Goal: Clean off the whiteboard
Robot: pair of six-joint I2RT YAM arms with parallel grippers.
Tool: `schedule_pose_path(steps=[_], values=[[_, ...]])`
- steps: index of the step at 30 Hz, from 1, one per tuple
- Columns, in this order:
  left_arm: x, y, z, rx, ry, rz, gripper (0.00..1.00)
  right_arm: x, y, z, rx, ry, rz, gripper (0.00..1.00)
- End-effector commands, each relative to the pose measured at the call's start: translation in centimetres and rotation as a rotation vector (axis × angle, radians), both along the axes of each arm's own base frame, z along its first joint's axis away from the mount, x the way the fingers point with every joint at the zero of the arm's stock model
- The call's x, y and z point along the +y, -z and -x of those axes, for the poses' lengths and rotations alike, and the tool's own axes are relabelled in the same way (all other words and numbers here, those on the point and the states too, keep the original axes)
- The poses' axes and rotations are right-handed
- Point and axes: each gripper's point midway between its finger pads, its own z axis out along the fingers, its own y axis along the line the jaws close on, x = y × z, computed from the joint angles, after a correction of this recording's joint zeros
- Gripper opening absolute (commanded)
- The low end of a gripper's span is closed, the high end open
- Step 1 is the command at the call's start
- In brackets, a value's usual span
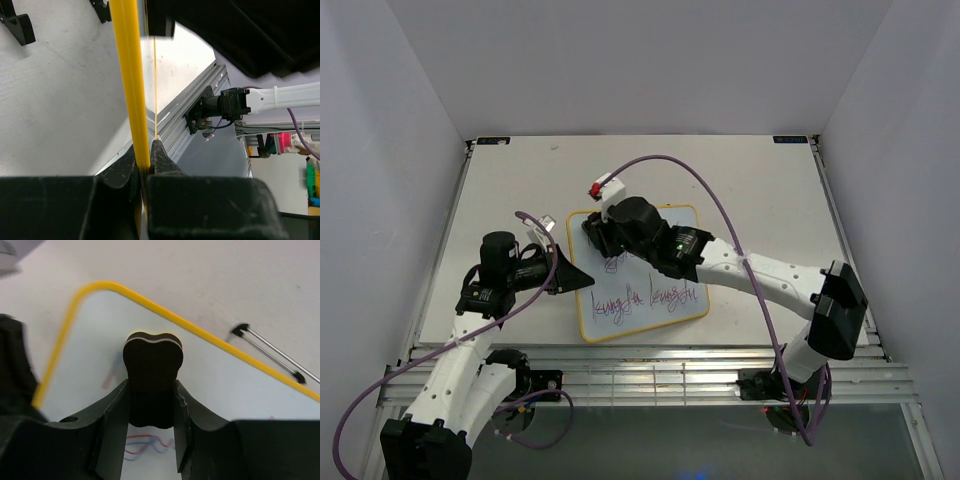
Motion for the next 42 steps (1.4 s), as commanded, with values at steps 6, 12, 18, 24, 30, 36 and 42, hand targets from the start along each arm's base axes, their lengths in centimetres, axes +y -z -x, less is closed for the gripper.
schedule_pose_path(steps=[6,12,18,24,30,36,42], values=[[-1.2,-3.3,1.4,-0.233,0.154,0.048,0.0,6.8,0.0,4.8,0.05,-0.161,-0.018,0.34],[-1.1,-3.3,1.1,-0.233,0.14,0.042,0.0,2.1,4.9,5.3,0.094,-0.072,0.056,0.34],[-1.0,-3.4,1.0,-0.237,0.126,0.039,0.0,-2.8,8.1,6.1,0.114,0.016,0.094,0.34],[-0.9,-3.3,0.9,-0.236,0.117,0.033,0.0,-10.3,12.4,5.0,0.138,0.195,0.179,0.34],[-1.0,-3.3,1.0,-0.236,0.121,0.035,0.0,-13.4,12.3,3.6,0.108,0.255,0.161,0.35],[-1.0,-3.2,1.0,-0.232,0.128,0.036,0.0,-6.3,5.8,4.7,0.034,0.037,-0.086,0.34],[-1.0,-3.1,1.0,-0.227,0.133,0.038,0.0,1.9,2.1,8.8,-0.017,-0.146,-0.122,0.34]])
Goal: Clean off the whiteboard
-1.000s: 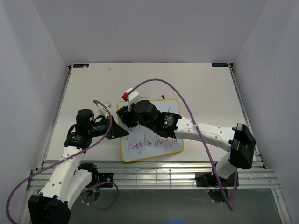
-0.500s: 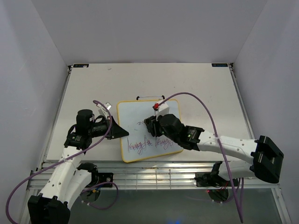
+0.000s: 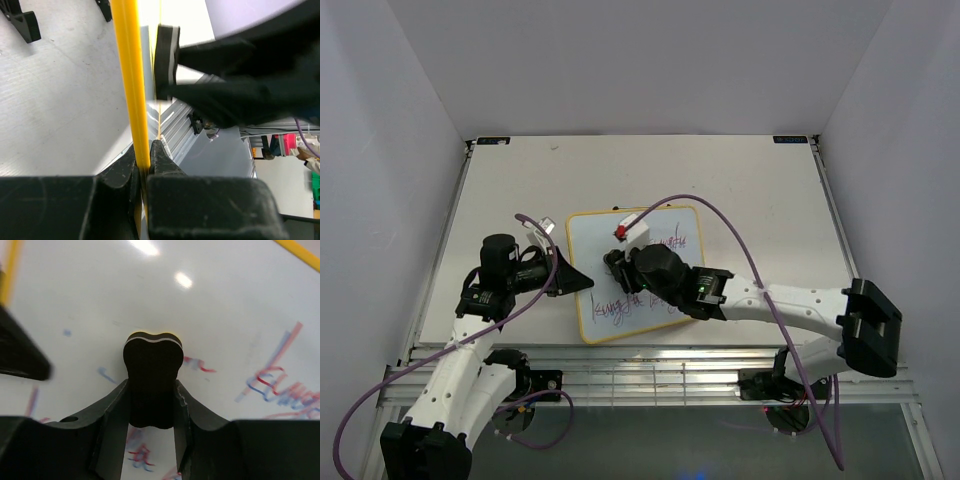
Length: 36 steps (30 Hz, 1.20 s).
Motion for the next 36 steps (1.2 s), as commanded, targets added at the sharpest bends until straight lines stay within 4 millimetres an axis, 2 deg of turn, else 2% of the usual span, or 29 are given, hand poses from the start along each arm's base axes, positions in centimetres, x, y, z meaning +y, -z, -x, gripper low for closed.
schedule_pose_path(steps=[1,5,7,9,10,12,13,14,15,16,17,18,19,21,22,24,26,29,33,34,36], values=[[-1.2,-3.7,0.9,-0.222,0.145,0.052,0.0,7.8,-4.1,4.2,-0.039,-0.205,-0.107,0.34],[-1.2,-3.7,1.0,-0.227,0.149,0.054,0.0,10.6,-4.5,5.2,-0.048,-0.247,-0.088,0.34],[-1.2,-3.9,1.0,-0.233,0.149,0.055,0.0,10.4,-3.6,4.4,-0.052,-0.212,-0.045,0.34],[-1.2,-3.9,1.1,-0.234,0.151,0.056,0.0,9.5,-2.4,3.7,-0.049,-0.184,-0.012,0.34],[-1.2,-4.0,1.1,-0.237,0.151,0.056,0.0,8.5,-1.7,2.5,-0.036,-0.151,-0.002,0.34],[-1.2,-4.0,1.2,-0.24,0.155,0.059,0.0,5.7,0.7,1.4,0.007,-0.091,0.027,0.34],[-1.2,-4.0,1.2,-0.24,0.156,0.06,0.0,3.7,1.7,-0.5,0.028,-0.029,0.036,0.34],[-1.3,-4.1,1.3,-0.246,0.159,0.062,0.0,2.1,1.8,-1.4,0.04,0.005,0.025,0.34],[-1.3,-4.0,1.4,-0.242,0.167,0.066,0.0,-0.1,4.5,-1.7,0.082,0.031,0.066,0.34],[-1.3,-4.1,1.5,-0.242,0.172,0.069,0.0,-2.5,4.7,-3.8,0.099,0.106,0.053,0.34],[-1.4,-4.1,1.5,-0.246,0.175,0.071,0.0,-4.1,5.6,-4.8,0.113,0.143,0.063,0.34],[-1.4,-4.2,1.6,-0.246,0.18,0.075,0.0,-5.8,7.3,-4.9,0.145,0.161,0.088,0.34],[-1.4,-4.1,1.6,-0.242,0.182,0.076,0.0,-8.2,7.6,-6.7,0.147,0.223,0.095,0.34],[-1.4,-4.1,1.6,-0.243,0.186,0.078,0.0,-10.5,8.7,-7.8,0.164,0.266,0.116,0.34],[-1.5,-4.1,1.7,-0.243,0.188,0.079,0.0,-12.8,9.4,-8.9,0.18,0.319,0.125,0.34],[-1.5,-4.1,1.7,-0.24,0.19,0.08,0.0,-14.8,10.1,-9.8,0.203,0.358,0.119,0.34],[-1.5,-4.1,1.7,-0.243,0.192,0.081,0.0,-14.7,9.8,-10.0,0.197,0.337,0.115,0.34],[-1.5,-4.0,1.6,-0.237,0.19,0.08,0.0,-11.8,8.1,-9.4,0.209,0.226,0.046,0.33],[-1.5,-3.9,1.6,-0.231,0.189,0.079,0.0,-6.0,4.3,-7.3,0.175,0.054,-0.053,0.33],[-1.5,-3.9,1.6,-0.231,0.187,0.078,0.0,-3.9,3.6,-5.9,0.172,-0.004,-0.063,0.33],[-1.5,-3.9,1.6,-0.231,0.189,0.079,0.0,-0.9,1.1,-4.7,0.154,-0.072,-0.12,0.33]])
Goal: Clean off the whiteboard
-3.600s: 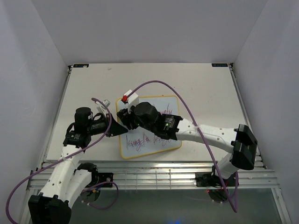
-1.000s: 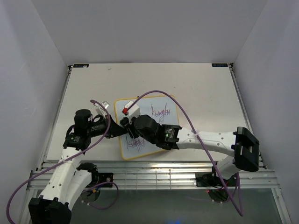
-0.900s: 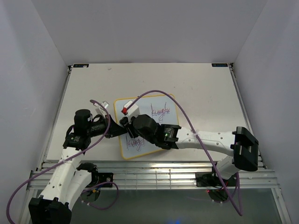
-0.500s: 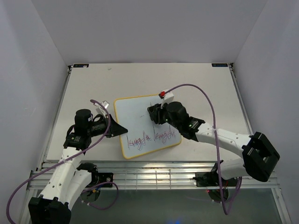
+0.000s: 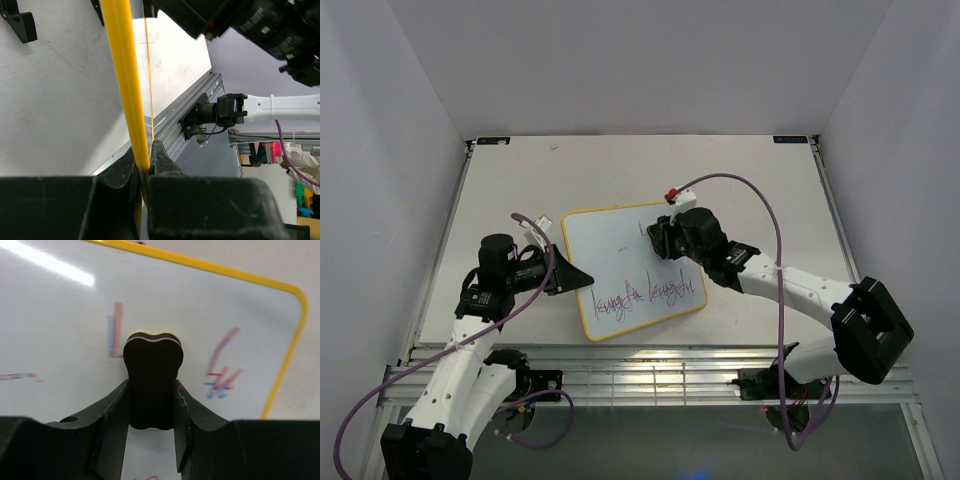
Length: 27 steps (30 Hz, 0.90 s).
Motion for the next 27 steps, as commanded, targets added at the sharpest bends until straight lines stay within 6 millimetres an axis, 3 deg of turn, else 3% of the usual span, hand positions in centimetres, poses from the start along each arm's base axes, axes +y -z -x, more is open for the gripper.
schedule_pose_path(steps=[1,3,5,6,8,11,14,15,16,17,18,19,21,24,27], values=[[-1.5,-3.4,1.8,-0.264,0.214,0.045,0.0,9.3,-3.0,6.8,0.025,-0.323,-0.116,0.33],[-1.5,-3.3,1.8,-0.261,0.212,0.045,0.0,12.0,-5.5,8.1,-0.011,-0.375,-0.165,0.33],[-1.5,-3.3,1.8,-0.261,0.214,0.045,0.0,14.7,-6.0,10.7,-0.017,-0.446,-0.176,0.32],[-1.5,-3.2,1.8,-0.258,0.212,0.044,0.0,16.1,-7.3,11.6,-0.036,-0.472,-0.193,0.32],[-1.5,-3.3,1.7,-0.261,0.21,0.043,0.0,17.2,-6.3,11.8,-0.027,-0.489,-0.168,0.32],[-1.4,-3.3,1.7,-0.263,0.204,0.041,0.0,16.7,-4.2,10.9,-0.018,-0.438,-0.113,0.32],[-1.4,-3.4,1.7,-0.27,0.2,0.04,0.0,13.7,-1.6,9.0,0.011,-0.342,-0.068,0.32],[-1.4,-3.4,1.7,-0.268,0.201,0.041,0.0,12.0,-1.7,7.4,0.005,-0.283,-0.071,0.32],[-1.5,-3.4,1.8,-0.266,0.209,0.044,0.0,10.1,0.4,7.0,0.031,-0.246,-0.037,0.32],[-1.4,-3.3,1.8,-0.263,0.209,0.044,0.0,8.7,0.9,6.1,0.038,-0.206,-0.028,0.32],[-1.5,-3.4,1.8,-0.266,0.212,0.046,0.0,6.3,0.9,3.9,0.029,-0.126,-0.026,0.32],[-1.5,-3.4,1.9,-0.266,0.215,0.047,0.0,4.4,2.4,3.3,0.052,-0.088,0.001,0.32],[-1.5,-3.4,1.9,-0.266,0.218,0.048,0.0,0.3,3.1,0.3,0.065,0.017,0.017,0.32],[-1.5,-3.5,2.0,-0.272,0.219,0.05,0.0,-4.2,4.7,-2.3,0.103,0.112,0.053,0.32],[-1.5,-3.4,1.9,-0.267,0.219,0.05,0.0,-5.9,5.4,-3.2,0.124,0.137,0.062,0.32]])
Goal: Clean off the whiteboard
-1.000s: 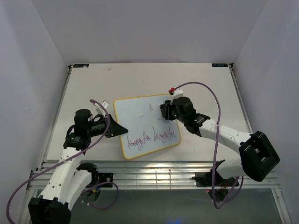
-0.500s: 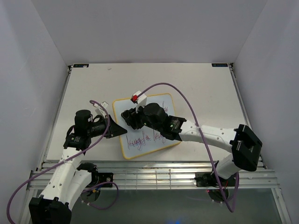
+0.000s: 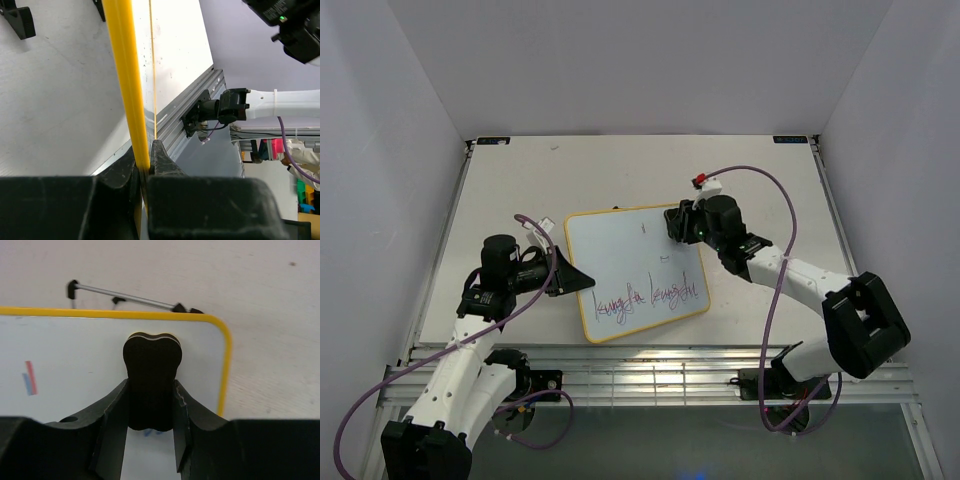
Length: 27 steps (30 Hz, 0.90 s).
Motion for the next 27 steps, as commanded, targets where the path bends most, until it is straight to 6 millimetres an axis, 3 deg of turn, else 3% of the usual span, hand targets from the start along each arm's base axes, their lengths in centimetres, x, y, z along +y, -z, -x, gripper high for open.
schedule_pose_path(steps=[1,5,8,13,18,20,23,26,27], values=[[-1.5,-4.0,1.8,-0.27,0.213,0.063,0.0,-4.5,6.3,0.3,0.14,0.056,0.187,0.32],[-1.5,-4.1,1.8,-0.27,0.211,0.063,0.0,-2.4,5.7,0.5,0.147,-0.036,0.155,0.31],[-1.5,-4.0,1.7,-0.268,0.21,0.062,0.0,1.2,4.1,1.3,0.125,-0.141,0.151,0.31],[-1.5,-3.9,1.7,-0.267,0.212,0.062,0.0,8.6,0.0,4.8,0.07,-0.32,0.089,0.31],[-1.5,-3.9,1.6,-0.262,0.207,0.06,0.0,13.3,-1.6,9.0,0.06,-0.438,0.046,0.31],[-1.5,-3.8,1.6,-0.259,0.206,0.059,0.0,13.5,-1.2,9.3,0.058,-0.44,0.048,0.31],[-1.5,-3.8,1.6,-0.262,0.206,0.059,0.0,12.0,1.3,8.2,0.092,-0.382,0.093,0.31],[-1.5,-3.9,1.7,-0.265,0.207,0.06,0.0,8.6,3.5,5.4,0.115,-0.258,0.151,0.31],[-1.5,-3.9,1.7,-0.263,0.207,0.06,0.0,6.3,4.7,4.2,0.142,-0.2,0.167,0.3]])
